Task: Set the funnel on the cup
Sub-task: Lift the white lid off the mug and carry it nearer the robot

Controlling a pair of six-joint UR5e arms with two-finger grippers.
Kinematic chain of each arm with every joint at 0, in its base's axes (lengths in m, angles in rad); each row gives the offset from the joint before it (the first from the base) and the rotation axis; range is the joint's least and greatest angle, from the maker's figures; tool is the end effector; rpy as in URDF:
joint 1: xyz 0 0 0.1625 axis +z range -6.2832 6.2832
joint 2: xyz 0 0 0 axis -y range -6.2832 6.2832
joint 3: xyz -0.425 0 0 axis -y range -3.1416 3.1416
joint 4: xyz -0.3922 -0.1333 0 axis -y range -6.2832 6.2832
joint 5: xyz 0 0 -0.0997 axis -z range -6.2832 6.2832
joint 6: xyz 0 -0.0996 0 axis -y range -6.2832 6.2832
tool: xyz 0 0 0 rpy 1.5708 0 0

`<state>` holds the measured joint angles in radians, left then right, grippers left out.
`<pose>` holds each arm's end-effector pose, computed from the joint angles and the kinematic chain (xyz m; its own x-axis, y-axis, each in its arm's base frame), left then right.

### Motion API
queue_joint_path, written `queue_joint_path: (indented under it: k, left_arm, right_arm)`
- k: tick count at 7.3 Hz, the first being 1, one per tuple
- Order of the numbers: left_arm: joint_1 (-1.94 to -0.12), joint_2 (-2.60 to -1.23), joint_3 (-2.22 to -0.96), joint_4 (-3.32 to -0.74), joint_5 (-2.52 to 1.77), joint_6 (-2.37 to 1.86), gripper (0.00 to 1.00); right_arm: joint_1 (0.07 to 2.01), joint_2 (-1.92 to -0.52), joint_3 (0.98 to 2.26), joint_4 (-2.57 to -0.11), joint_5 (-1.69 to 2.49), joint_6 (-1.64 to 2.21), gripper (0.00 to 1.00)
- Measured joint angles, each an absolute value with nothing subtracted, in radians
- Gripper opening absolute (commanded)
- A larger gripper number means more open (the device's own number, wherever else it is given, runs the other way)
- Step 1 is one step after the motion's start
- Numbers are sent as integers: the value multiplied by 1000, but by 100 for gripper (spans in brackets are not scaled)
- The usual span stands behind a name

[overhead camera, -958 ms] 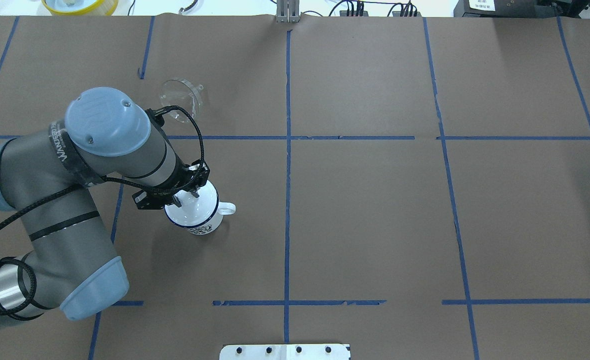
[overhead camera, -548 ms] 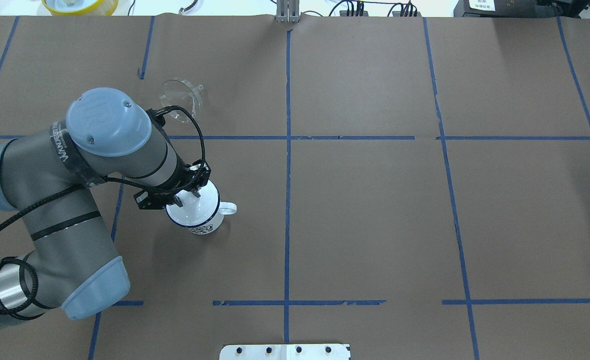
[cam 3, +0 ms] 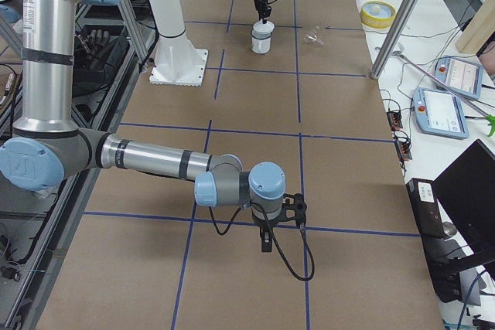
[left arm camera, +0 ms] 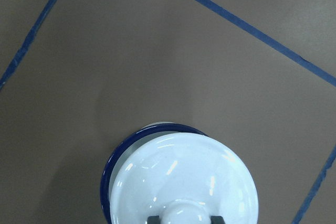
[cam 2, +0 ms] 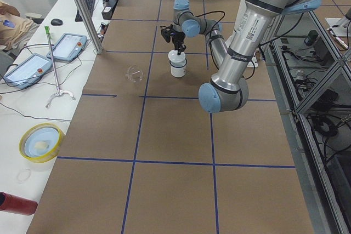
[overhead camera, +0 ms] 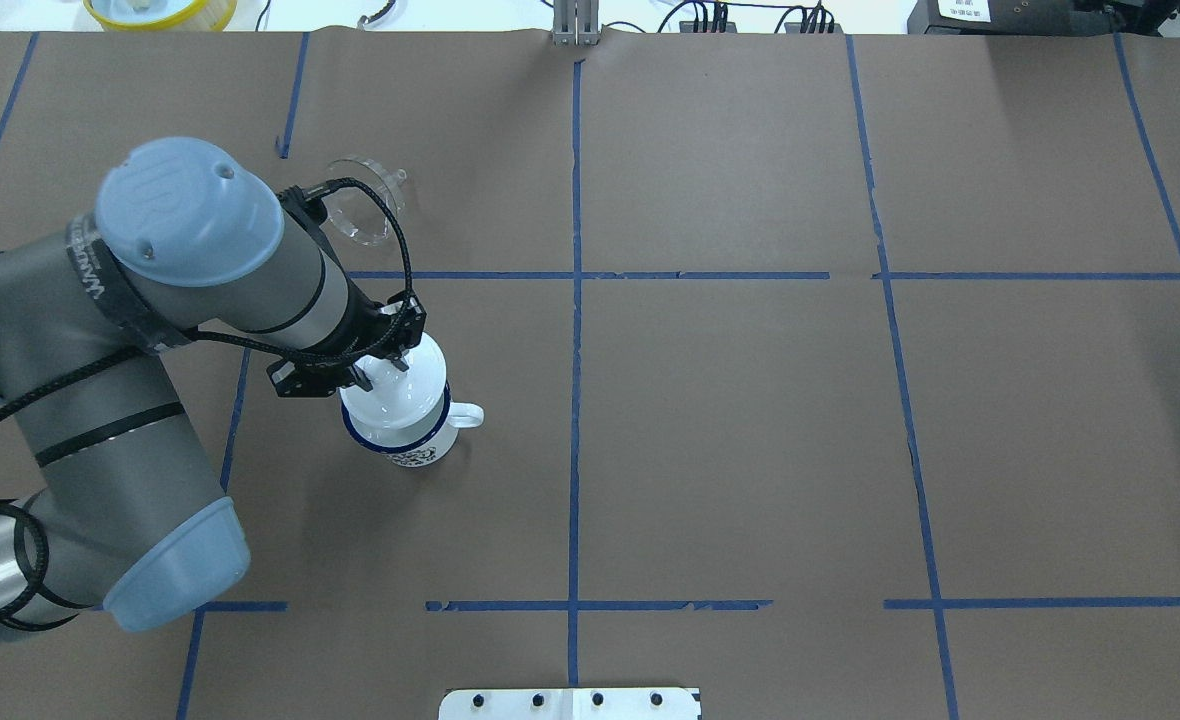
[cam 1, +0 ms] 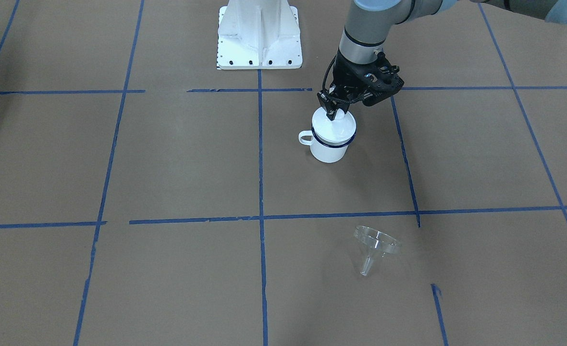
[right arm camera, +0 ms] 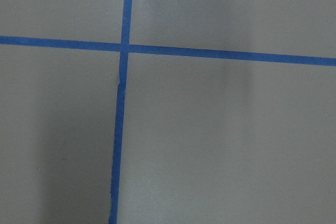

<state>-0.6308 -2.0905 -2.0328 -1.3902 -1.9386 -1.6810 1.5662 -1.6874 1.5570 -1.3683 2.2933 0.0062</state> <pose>0.3989 -0.4120 0.1984 0.5210 -0.5076 -0.6863 0.4016 0.8552 -0.3277 0.0654 -0.4446 0.7030 0.7499 -0.0449 0.6600 -0.0001 0.9977 0.0679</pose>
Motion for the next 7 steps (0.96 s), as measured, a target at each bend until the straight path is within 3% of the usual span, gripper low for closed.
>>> queue_joint_path:
  k: [3, 7]
  left_arm:
    - [-696, -2008, -2158, -1336, -1941, -1608, 0]
    - [-646, -1724, -2190, -1566, -1942, -1601, 0]
  right_arm:
    - [1566, -1687, 1557, -1368, 2292, 6, 100]
    - [1566, -1687, 1557, -1368, 2293, 6, 100]
